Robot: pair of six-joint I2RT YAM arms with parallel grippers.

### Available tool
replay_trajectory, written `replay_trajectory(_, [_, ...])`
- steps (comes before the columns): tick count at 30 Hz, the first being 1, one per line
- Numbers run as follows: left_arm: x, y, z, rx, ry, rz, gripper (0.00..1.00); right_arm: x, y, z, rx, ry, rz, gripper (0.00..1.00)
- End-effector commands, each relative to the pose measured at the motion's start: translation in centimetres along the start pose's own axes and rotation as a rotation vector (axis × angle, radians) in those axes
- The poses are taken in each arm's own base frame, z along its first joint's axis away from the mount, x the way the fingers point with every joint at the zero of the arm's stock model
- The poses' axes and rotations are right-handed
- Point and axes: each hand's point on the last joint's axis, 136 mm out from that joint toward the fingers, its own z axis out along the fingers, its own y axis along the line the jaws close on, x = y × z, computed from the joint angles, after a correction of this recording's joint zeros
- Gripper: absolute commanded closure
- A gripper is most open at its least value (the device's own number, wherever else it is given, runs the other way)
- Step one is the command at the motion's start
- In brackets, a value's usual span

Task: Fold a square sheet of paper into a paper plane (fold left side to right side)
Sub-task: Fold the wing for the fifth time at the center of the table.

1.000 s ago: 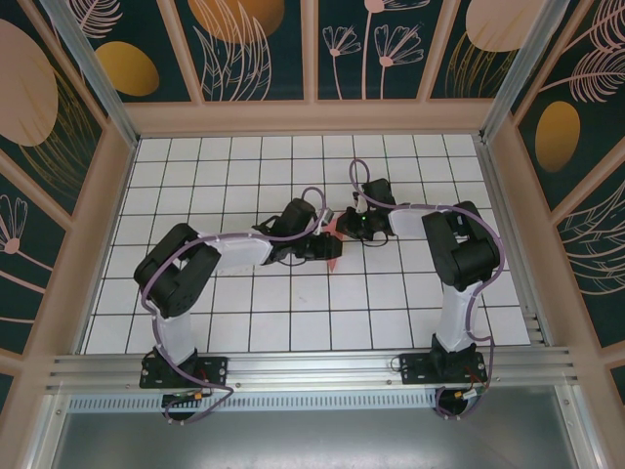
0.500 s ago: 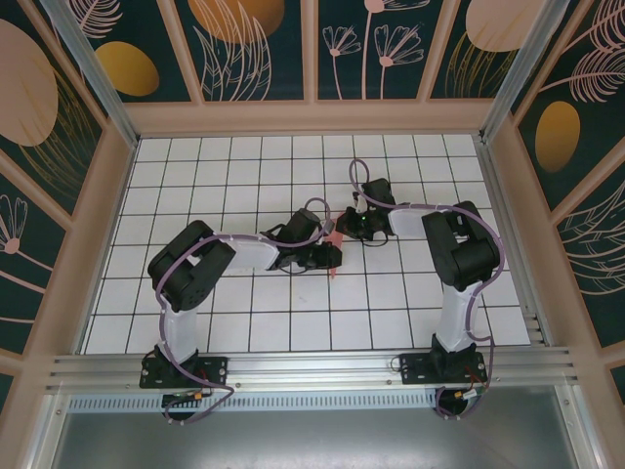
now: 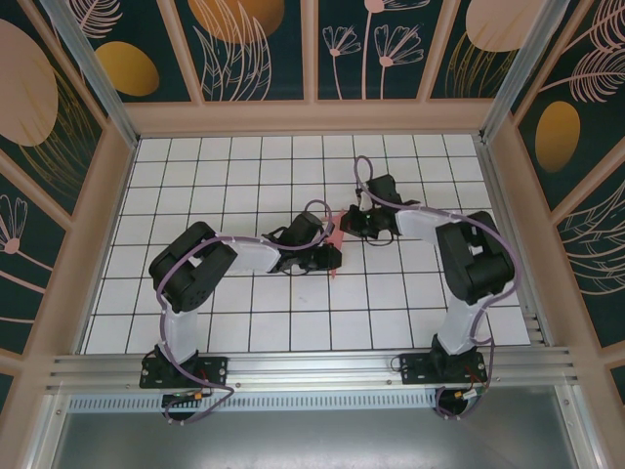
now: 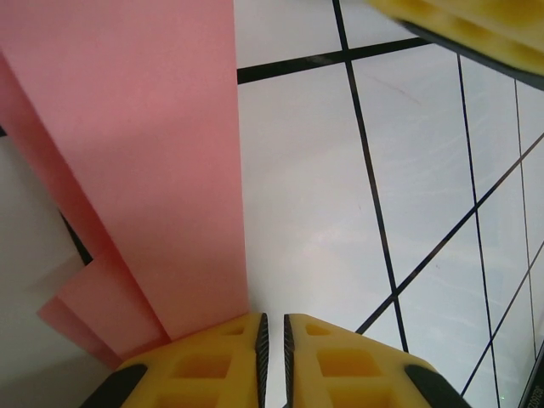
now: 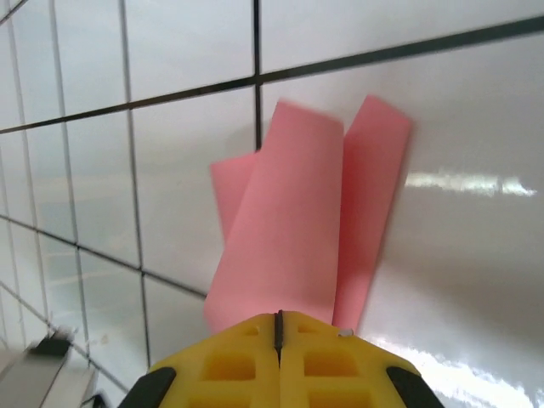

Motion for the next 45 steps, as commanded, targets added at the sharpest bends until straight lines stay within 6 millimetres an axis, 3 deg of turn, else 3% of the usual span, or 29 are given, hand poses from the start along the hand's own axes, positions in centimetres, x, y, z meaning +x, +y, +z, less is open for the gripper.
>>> replay_trajectory(1, [5.8, 4.5, 1.0, -0.15, 0.159, -0.081, 0.83, 2.1, 0.2, -1.3, -0.033, 0.022, 0.023, 0.94])
replay_trajectory(6, [6.0, 4.7, 1.1, -0.158, 0.162, -0.085, 0.83, 3.7, 1.3, -0.8, -0.095, 0.05, 0.022, 0.94])
replay_trajectory(12, [5.9, 4.8, 1.1, -0.161, 0.159, -0.083, 0.84, 2.6, 1.9, 0.5, -0.117, 0.048, 0.028, 0.94])
replay_trajectory(21, [5.8, 4.7, 1.2, -0.159, 0.156, -0.082, 0.84, 2.2, 0.9, 2.8, -0.095, 0.07, 0.057, 0.94])
replay_trajectory(30, [6.5, 5.6, 1.2, -0.184, 0.172, -0.096, 0.85, 1.9, -4.1, 4.7, 0.145, 0.075, 0.043, 0.94])
replay_trajectory(45, [7.5, 6.6, 1.6, -0.205, 0.202, -0.116, 0.85, -2.8, -5.0, 5.2, 0.192, 0.018, -0.015, 0.92])
